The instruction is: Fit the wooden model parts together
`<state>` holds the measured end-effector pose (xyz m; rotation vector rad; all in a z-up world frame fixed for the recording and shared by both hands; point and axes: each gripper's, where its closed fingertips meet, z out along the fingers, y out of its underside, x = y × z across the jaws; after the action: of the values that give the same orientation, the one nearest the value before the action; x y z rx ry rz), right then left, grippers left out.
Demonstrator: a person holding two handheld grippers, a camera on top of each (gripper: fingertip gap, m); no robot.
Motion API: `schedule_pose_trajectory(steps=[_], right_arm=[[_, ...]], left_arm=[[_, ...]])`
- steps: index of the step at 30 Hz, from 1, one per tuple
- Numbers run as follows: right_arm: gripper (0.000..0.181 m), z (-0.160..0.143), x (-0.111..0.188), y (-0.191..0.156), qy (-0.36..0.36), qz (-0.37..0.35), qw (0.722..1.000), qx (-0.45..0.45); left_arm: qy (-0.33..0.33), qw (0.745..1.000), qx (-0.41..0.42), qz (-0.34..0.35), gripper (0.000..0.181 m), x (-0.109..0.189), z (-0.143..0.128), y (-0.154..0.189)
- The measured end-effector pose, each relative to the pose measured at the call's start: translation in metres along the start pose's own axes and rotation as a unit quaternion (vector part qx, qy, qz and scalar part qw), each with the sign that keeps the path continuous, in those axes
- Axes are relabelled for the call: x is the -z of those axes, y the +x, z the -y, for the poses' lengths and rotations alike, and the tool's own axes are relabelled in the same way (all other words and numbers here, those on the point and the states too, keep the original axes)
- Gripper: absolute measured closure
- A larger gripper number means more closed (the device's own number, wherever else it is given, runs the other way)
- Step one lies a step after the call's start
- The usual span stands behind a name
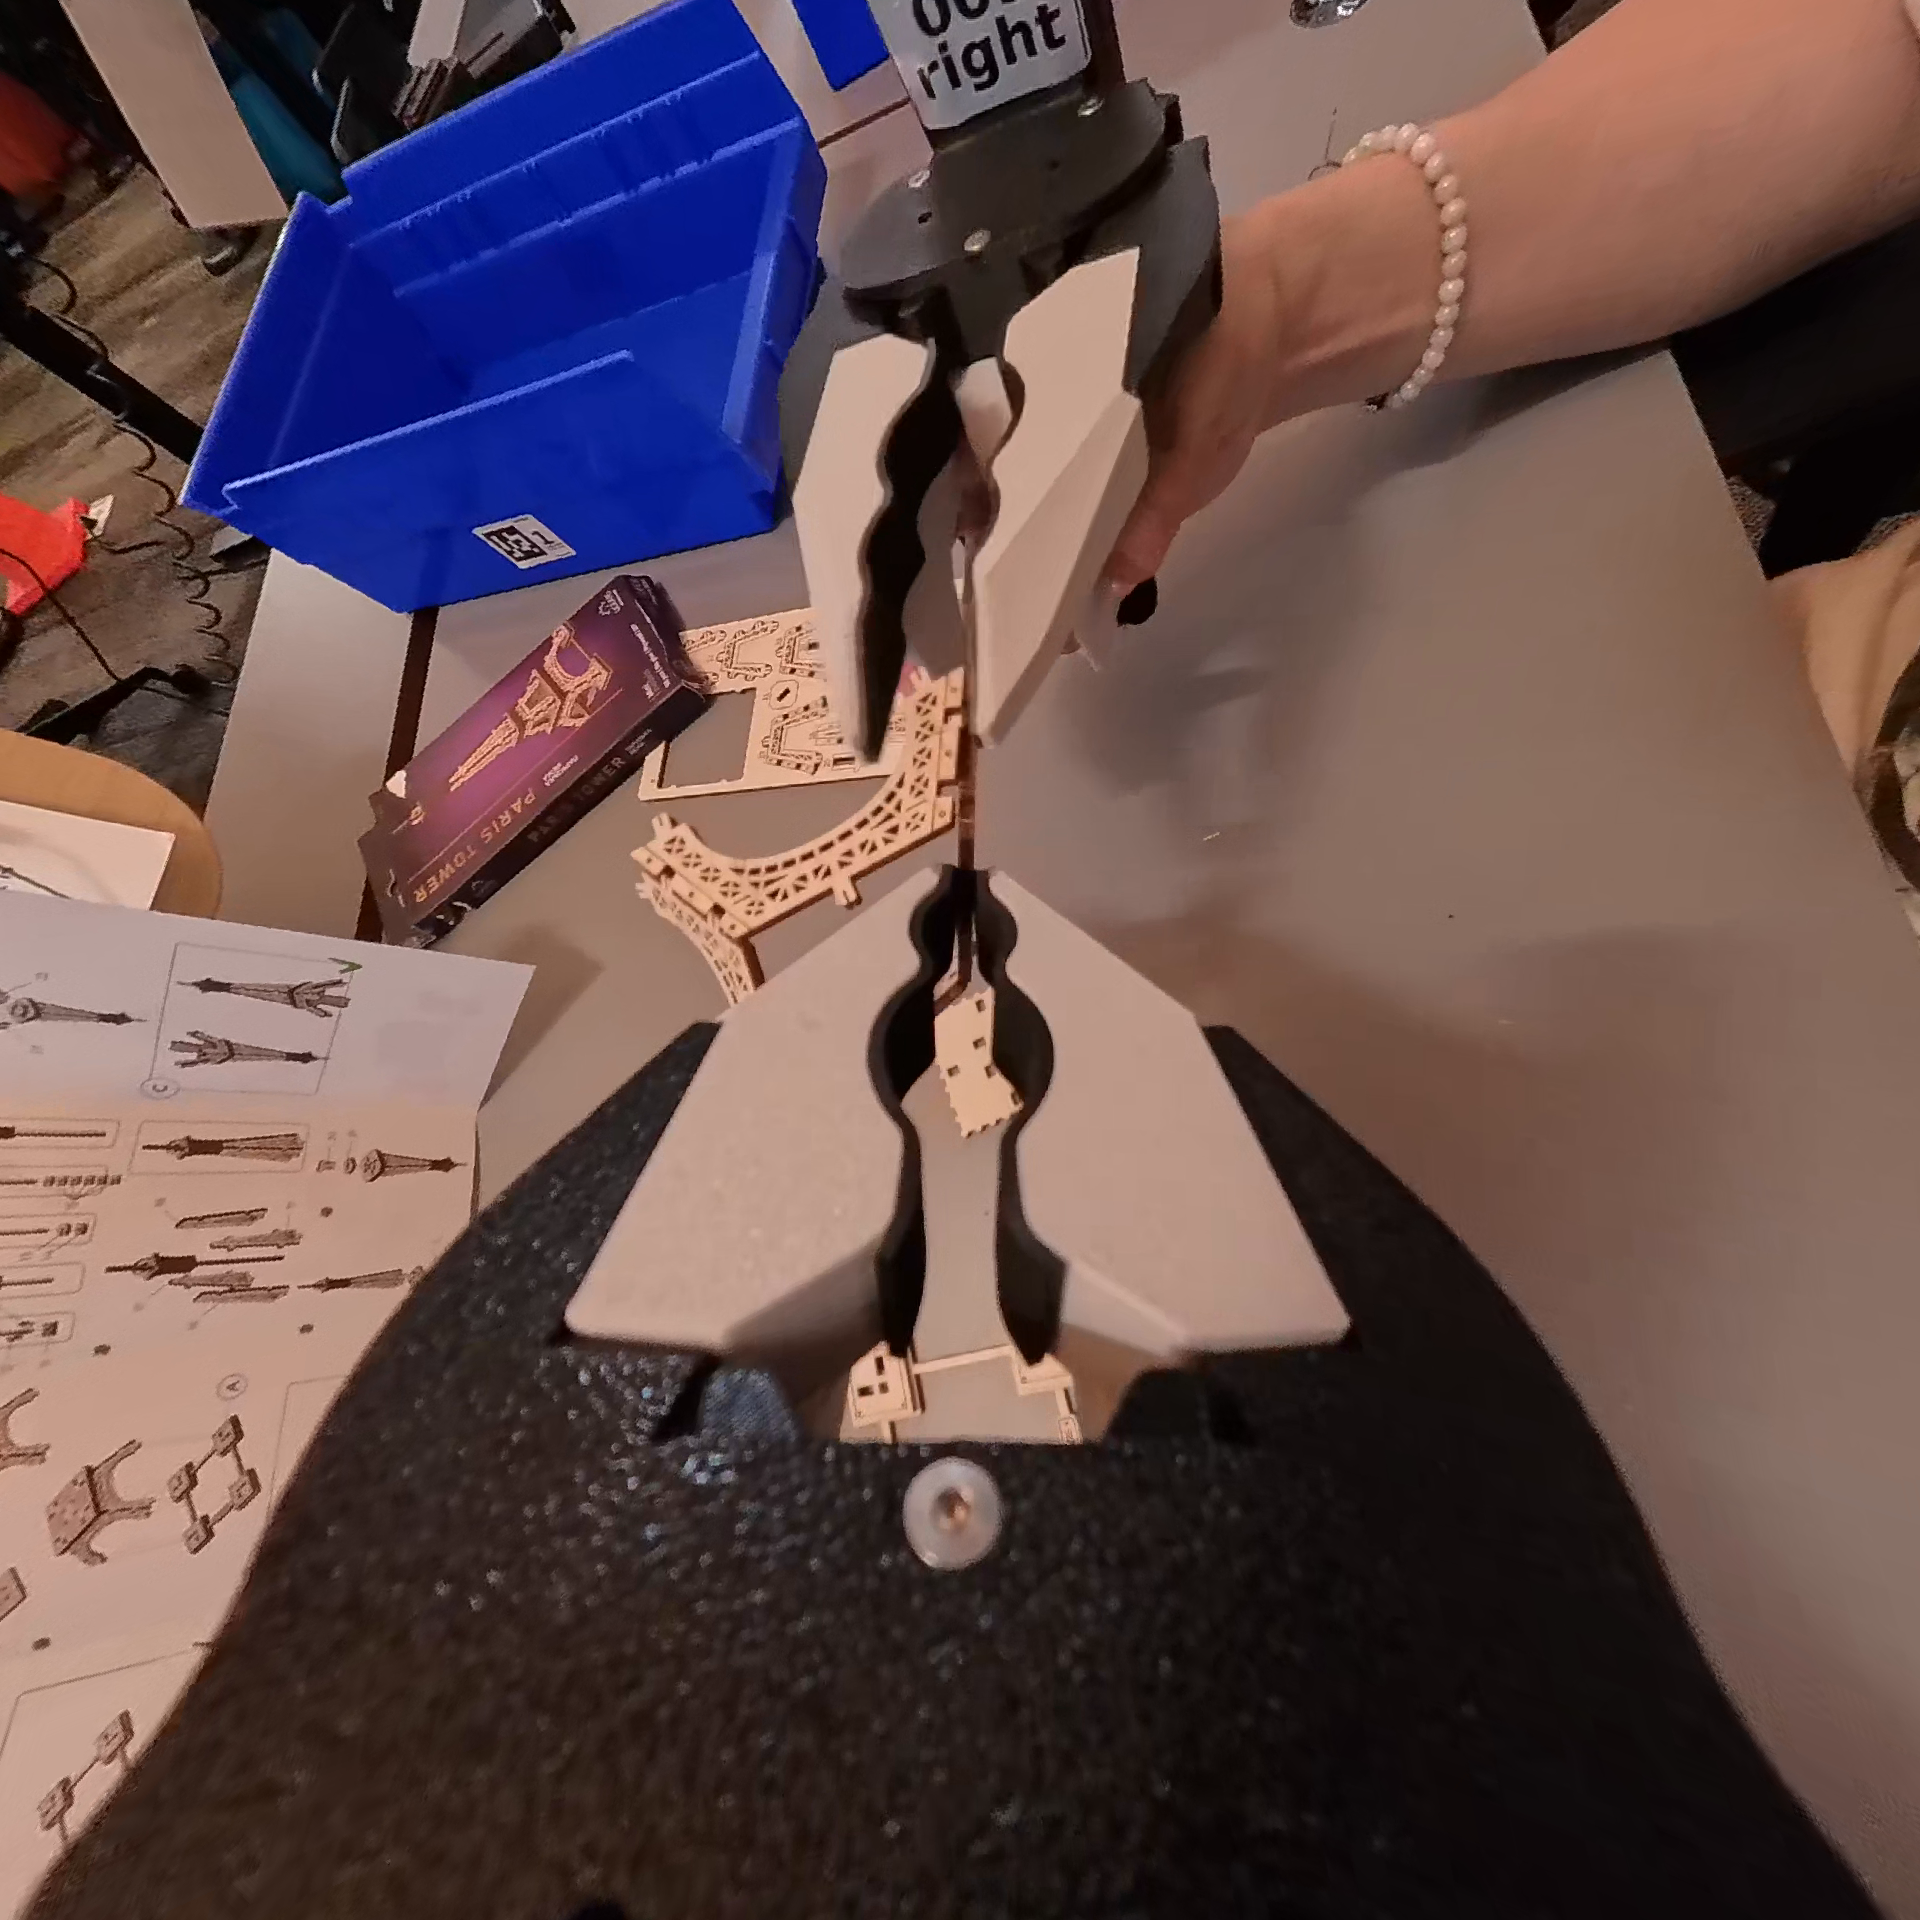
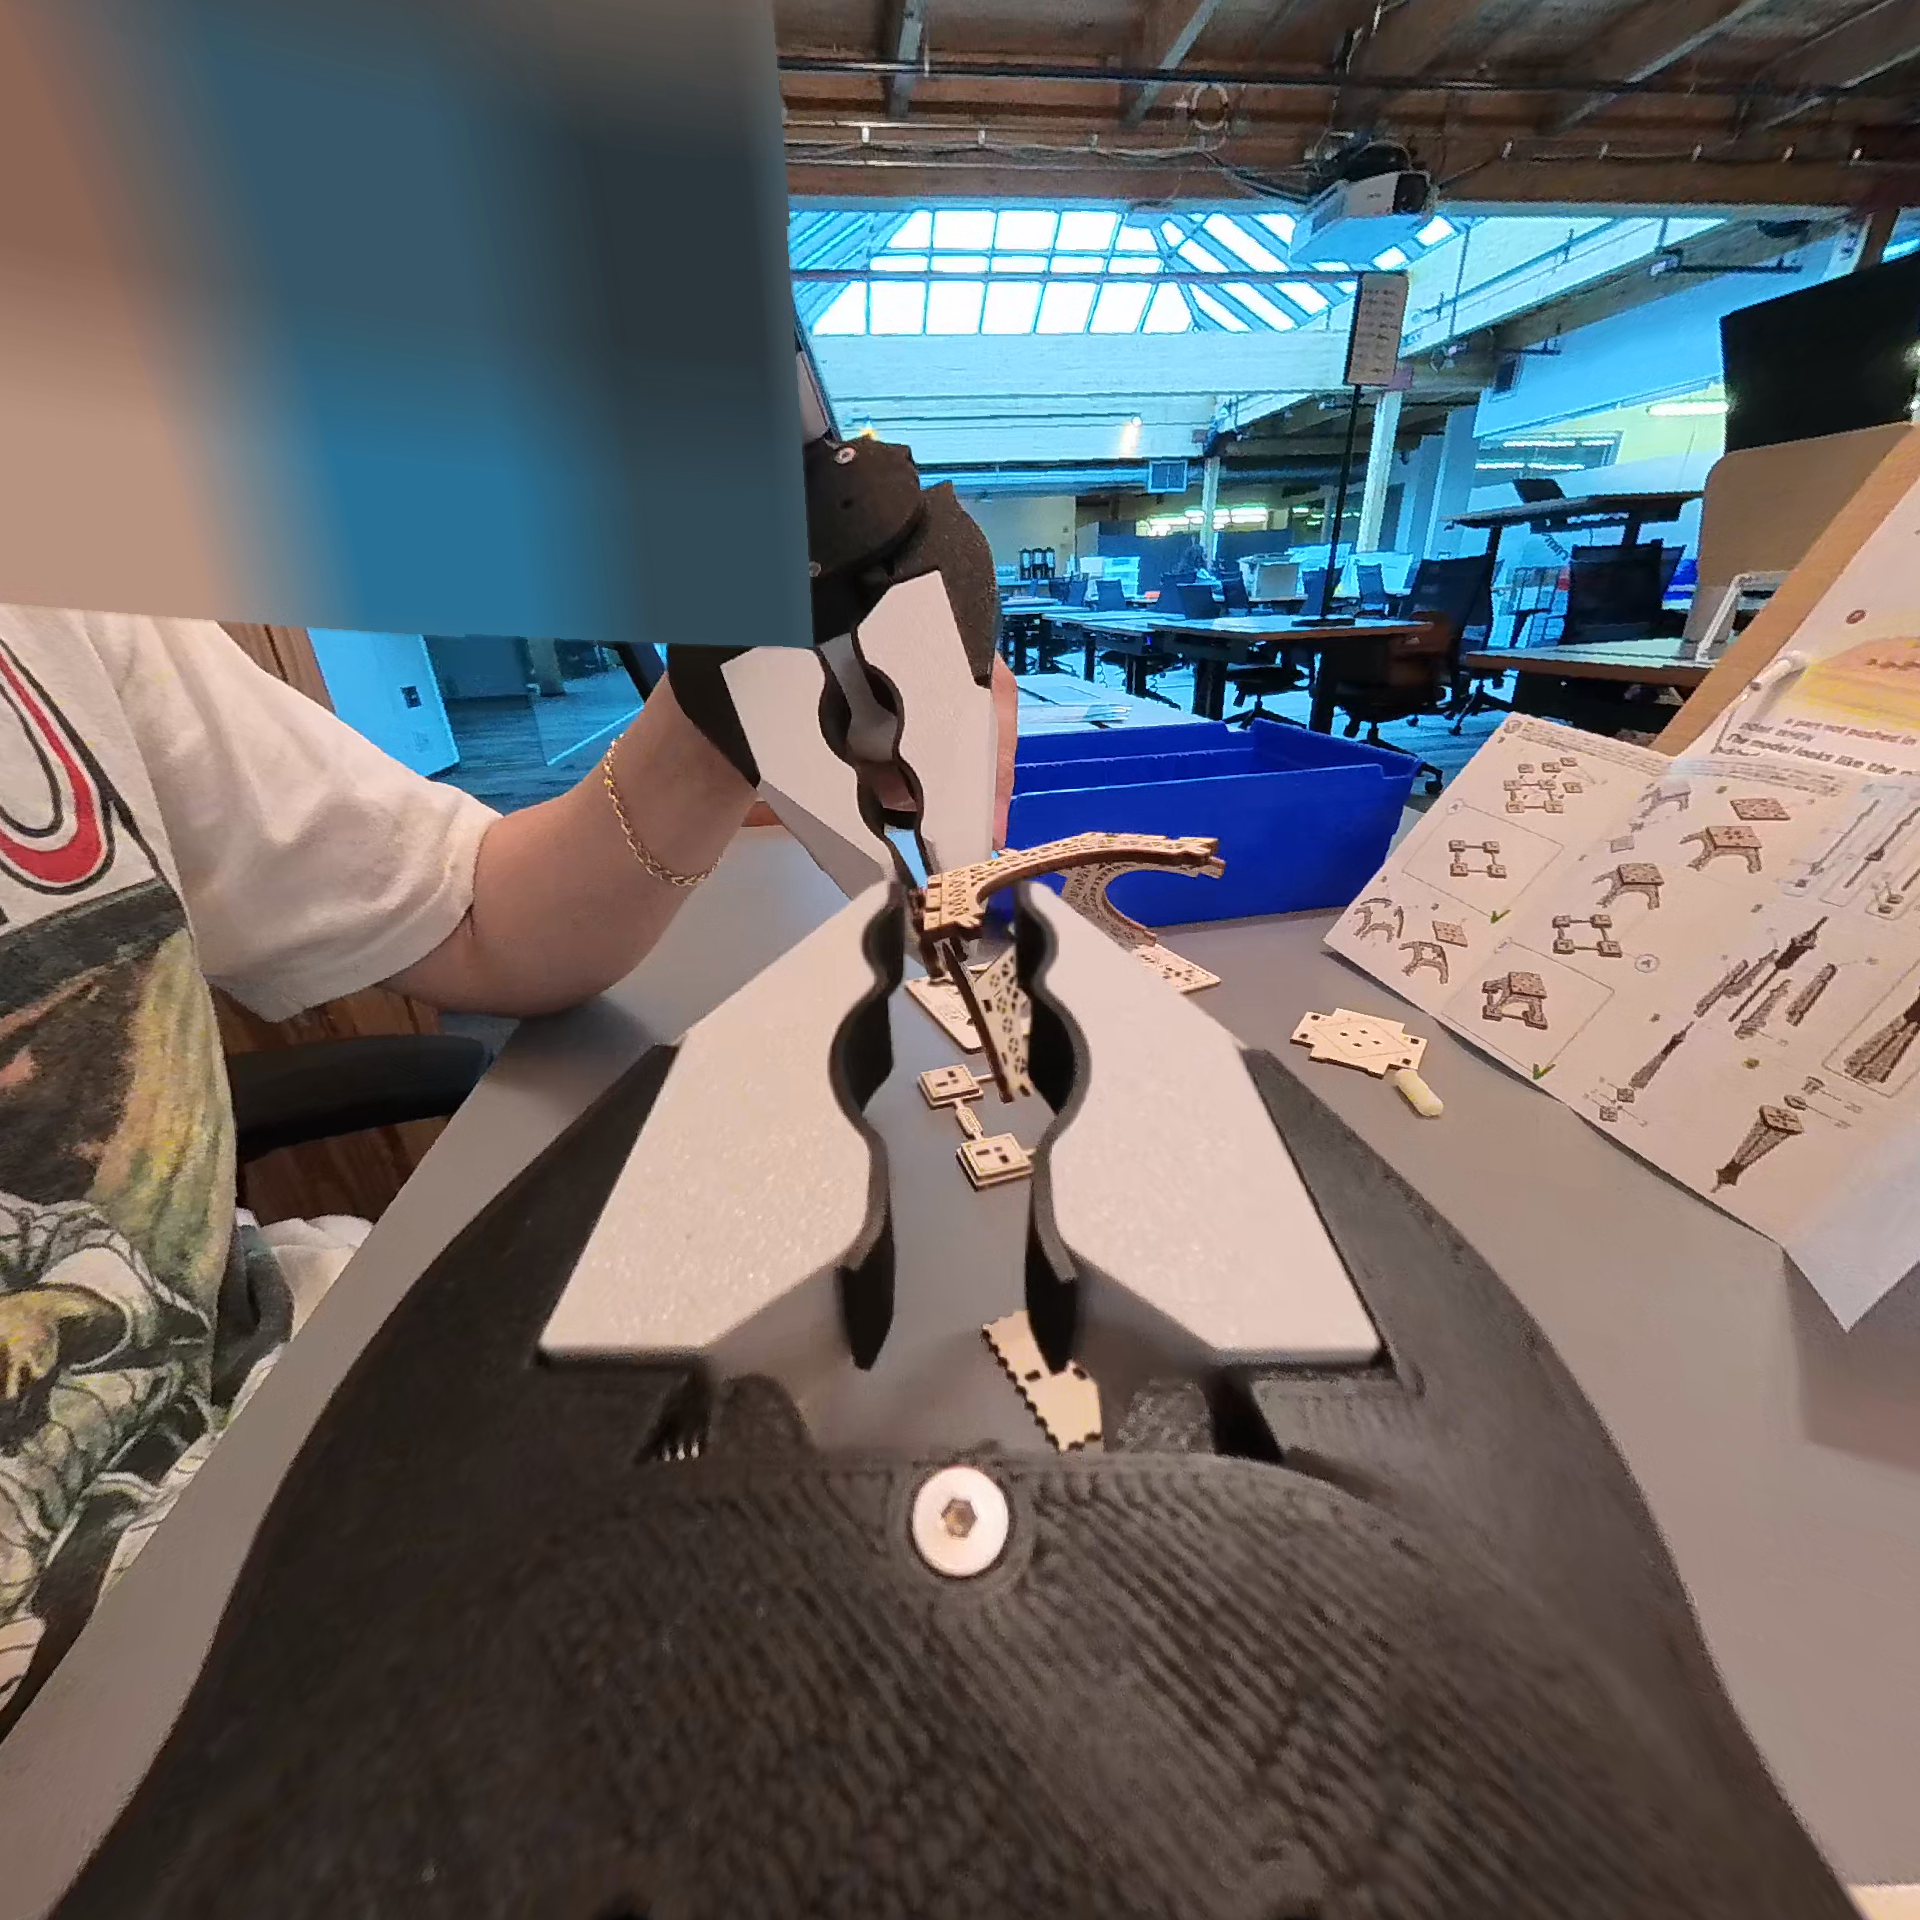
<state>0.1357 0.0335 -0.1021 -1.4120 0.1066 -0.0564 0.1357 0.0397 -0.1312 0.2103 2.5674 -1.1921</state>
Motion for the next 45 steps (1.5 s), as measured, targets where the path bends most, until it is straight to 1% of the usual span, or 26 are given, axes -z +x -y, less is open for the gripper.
schedule_pose_trajectory(steps=[1, 7, 10, 17, 22, 30, 35, 40, 45], right_arm=[[0.168, -0.001, -0.001, -0.002, -0.004, 0.004, 1.000, 0.001], [0.170, 0.001, -0.001, -0.003, 0.000, 0.004, 1.000, 0.013], [0.170, 0.000, -0.001, -0.005, -0.006, 0.003, 0.999, 0.037], [0.171, 0.006, -0.001, -0.012, 0.000, 0.008, 0.996, 0.090], [0.171, 0.005, 0.001, -0.014, -0.007, 0.021, 0.996, 0.091], [0.170, 0.001, 0.001, -0.013, -0.023, 0.004, 0.991, 0.135], [0.170, 0.002, 0.002, -0.016, -0.020, 0.011, 0.990, 0.137], [0.163, 0.003, 0.003, -0.018, -0.019, 0.021, 0.991, 0.130], [0.170, 0.002, 0.004, -0.016, -0.025, 0.014, 0.991, 0.133]], left_arm=[[-0.001, 1.000, 0.000, 0.000, 0.181, 0.000, 0.000, 0.000], [0.003, 1.000, -0.004, 0.002, 0.181, 0.001, 0.002, 0.000], [0.004, 1.000, -0.004, -0.001, 0.181, 0.001, 0.002, 0.001], [0.033, 0.999, 0.025, -0.035, 0.181, 0.002, 0.007, 0.006], [0.040, 0.998, 0.031, -0.047, 0.181, 0.001, 0.008, 0.009], [0.027, 0.999, 0.017, -0.041, 0.181, 0.000, 0.005, 0.009], [0.029, 0.999, 0.010, -0.040, 0.181, 0.001, 0.006, 0.010], [0.027, 0.999, 0.004, -0.032, 0.181, 0.002, 0.007, 0.009], [0.023, 0.999, 0.000, -0.030, 0.181, 0.001, 0.006, 0.009]])
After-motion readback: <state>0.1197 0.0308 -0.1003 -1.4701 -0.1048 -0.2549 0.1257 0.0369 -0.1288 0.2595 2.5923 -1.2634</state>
